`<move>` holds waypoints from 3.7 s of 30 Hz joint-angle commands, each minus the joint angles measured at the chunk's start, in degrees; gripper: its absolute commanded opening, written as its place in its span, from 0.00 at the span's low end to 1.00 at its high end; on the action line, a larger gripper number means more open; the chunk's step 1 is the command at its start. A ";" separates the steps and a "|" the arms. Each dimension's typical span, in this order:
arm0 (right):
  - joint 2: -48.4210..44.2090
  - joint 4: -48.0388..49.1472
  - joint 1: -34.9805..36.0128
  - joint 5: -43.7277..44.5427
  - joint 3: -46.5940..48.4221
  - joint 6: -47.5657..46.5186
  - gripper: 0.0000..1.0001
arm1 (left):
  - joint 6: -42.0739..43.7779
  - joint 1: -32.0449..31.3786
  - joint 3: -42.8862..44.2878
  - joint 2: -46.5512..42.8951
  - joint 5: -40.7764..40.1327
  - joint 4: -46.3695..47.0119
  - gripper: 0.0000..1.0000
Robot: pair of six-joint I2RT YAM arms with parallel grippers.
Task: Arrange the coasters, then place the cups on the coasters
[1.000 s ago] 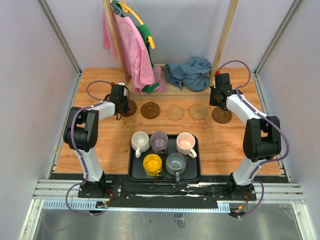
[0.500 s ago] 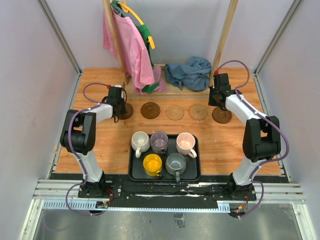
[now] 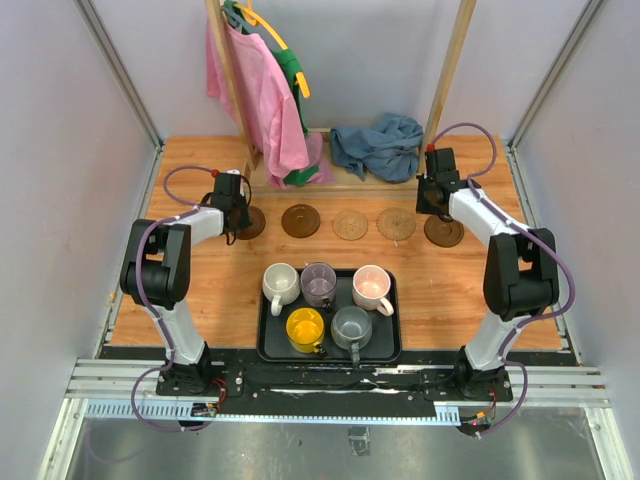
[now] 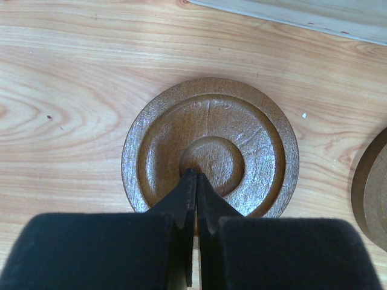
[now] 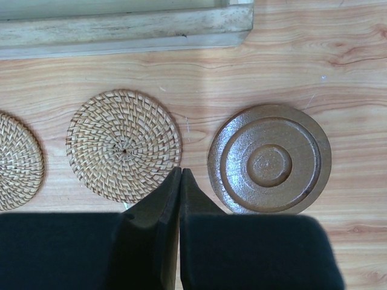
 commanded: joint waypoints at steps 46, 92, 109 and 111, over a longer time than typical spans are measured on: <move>6.13 -3.47 -7.34 2.67 -1.05 4.16 0.01 | 0.08 -12.31 10.08 6.02 22.08 8.46 0.05; 15.91 1.71 11.36 -18.55 12.64 -1.09 0.02 | -0.43 -13.22 5.23 5.83 14.31 1.99 0.03; 19.85 0.81 14.94 -20.99 14.55 -1.98 0.02 | 0.08 -13.17 4.76 5.62 11.62 1.32 0.03; 20.91 -0.03 15.26 -21.36 15.44 -2.26 0.02 | -0.04 -13.17 4.66 5.62 11.59 1.45 0.03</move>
